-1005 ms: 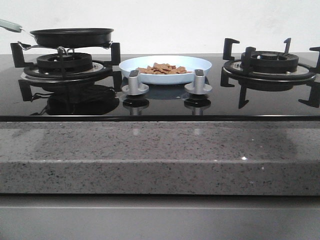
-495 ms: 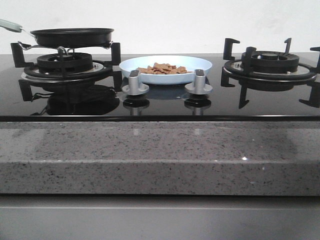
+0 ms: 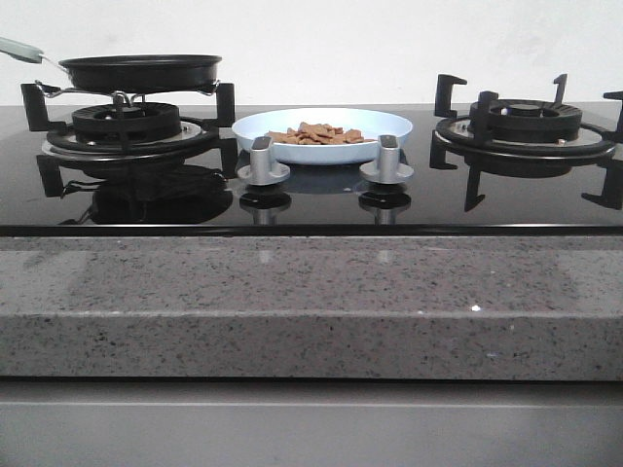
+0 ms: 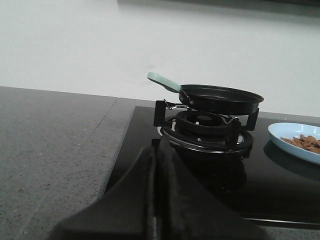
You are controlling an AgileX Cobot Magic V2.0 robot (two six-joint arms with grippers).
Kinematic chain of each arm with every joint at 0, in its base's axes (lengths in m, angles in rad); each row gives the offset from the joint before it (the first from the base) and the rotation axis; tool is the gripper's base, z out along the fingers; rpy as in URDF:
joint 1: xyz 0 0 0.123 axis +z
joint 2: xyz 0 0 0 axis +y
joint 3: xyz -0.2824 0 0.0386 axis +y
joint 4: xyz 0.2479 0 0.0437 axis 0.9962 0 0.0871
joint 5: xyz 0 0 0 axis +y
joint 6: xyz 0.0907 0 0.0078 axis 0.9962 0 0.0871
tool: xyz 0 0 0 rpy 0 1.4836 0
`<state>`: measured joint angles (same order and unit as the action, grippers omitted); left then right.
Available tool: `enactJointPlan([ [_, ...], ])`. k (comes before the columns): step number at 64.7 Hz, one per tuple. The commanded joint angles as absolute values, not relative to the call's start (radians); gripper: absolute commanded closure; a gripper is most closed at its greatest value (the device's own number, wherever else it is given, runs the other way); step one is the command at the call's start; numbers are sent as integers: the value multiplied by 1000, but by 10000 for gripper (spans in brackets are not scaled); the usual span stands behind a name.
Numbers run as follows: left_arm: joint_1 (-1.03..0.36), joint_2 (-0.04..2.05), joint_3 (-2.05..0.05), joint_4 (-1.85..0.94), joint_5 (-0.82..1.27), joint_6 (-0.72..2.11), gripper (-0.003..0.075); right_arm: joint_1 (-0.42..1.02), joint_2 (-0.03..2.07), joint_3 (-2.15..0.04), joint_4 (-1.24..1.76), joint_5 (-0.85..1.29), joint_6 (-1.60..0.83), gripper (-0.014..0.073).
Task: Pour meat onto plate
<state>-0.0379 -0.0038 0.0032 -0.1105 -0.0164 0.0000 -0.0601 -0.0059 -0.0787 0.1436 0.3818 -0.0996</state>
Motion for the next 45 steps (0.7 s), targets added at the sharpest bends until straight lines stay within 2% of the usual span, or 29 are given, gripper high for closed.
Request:
enactJointPlan([
  [1, -37, -20, 8, -119, -101, -6, 741, -67, -27, -62, 139, 217, -102, 662],
  [17, -37, -20, 8, -119, -101, -6, 741, -70, -27, 22, 153, 24, -102, 662],
  [45, -37, -20, 8, -119, -101, -6, 741, -70, -27, 21, 153, 16, -102, 662],
])
